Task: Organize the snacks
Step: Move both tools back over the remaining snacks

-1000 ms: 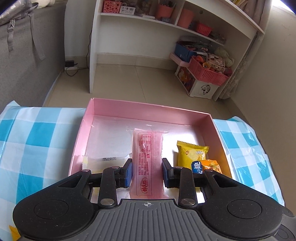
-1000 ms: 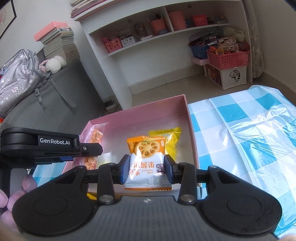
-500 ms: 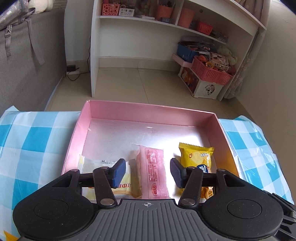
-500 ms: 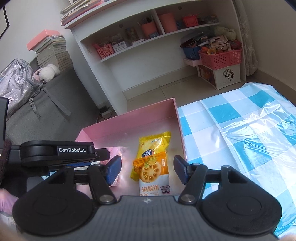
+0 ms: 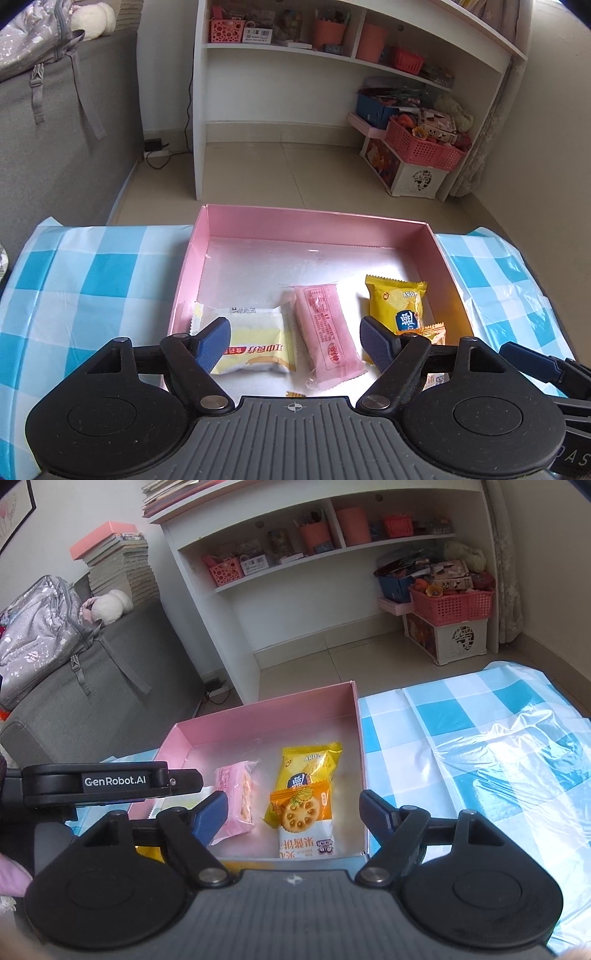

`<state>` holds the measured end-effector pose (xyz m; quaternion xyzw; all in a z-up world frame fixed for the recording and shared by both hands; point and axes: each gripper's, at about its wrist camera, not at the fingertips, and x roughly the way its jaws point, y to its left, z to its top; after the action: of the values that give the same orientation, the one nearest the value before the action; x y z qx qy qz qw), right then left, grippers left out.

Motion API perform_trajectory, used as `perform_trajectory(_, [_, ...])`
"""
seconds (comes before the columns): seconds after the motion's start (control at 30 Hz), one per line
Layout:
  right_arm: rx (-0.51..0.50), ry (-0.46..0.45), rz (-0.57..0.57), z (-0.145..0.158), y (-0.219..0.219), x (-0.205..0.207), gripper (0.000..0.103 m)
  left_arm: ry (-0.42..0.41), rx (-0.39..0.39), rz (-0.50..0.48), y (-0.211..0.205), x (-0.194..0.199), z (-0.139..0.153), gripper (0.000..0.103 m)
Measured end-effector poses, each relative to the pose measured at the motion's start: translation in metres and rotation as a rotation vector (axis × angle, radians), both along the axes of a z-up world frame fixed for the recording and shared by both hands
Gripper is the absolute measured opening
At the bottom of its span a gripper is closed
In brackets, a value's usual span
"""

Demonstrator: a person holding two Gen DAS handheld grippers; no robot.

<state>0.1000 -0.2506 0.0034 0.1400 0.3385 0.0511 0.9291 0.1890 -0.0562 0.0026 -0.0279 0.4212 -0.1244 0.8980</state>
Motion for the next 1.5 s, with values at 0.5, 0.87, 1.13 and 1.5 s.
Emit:
perform_trajectory(0.5, [-0.098, 0.002, 0.109, 0.015, 0.004, -0.035, 0.097, -0.001, 0.025, -0.009, 0.035, -0.07, 0.017, 0.092])
perform_trajectory(0.87, [-0.22, -0.018, 0.224, 0.015, 0.025, -0.061, 0.102, -0.008, 0.045, -0.03, 0.062, -0.127, 0.013, 0.098])
perform_trajectory(1.13, [-0.221, 0.021, 0.317, 0.002, 0.041, -0.076, 0.103, -0.013, 0.095, -0.043, 0.085, -0.156, -0.004, 0.098])
perform_trajectory(1.5, [-0.24, 0.05, 0.458, -0.021, 0.063, -0.113, 0.103, -0.019, 0.164, -0.061, 0.124, -0.182, -0.032, 0.098])
